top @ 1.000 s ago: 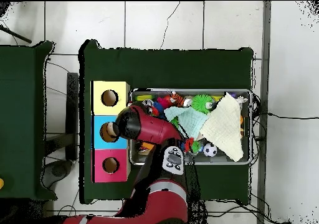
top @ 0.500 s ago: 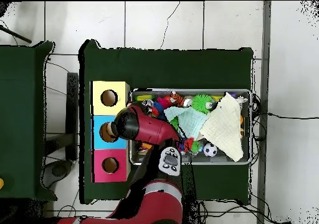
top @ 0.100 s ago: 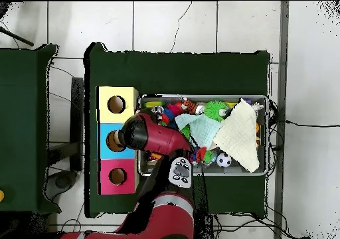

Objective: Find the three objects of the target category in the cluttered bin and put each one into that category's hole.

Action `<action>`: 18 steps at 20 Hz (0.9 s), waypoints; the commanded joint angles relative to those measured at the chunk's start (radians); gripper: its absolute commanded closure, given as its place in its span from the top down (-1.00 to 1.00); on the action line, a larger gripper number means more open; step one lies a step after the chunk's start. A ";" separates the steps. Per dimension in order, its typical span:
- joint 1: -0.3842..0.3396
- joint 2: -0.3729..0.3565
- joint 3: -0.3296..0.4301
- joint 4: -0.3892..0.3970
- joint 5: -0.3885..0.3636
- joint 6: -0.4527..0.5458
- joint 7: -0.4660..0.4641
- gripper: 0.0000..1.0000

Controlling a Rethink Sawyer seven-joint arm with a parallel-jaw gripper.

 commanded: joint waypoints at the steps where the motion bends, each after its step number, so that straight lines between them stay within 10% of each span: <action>1: -0.054 0.034 0.155 0.079 0.003 -0.087 0.243 -1.00; 12: -0.092 0.010 0.157 0.118 -0.015 -0.121 0.228 -1.00; 18: -0.064 -0.177 0.073 0.108 0.028 0.162 0.182 -1.00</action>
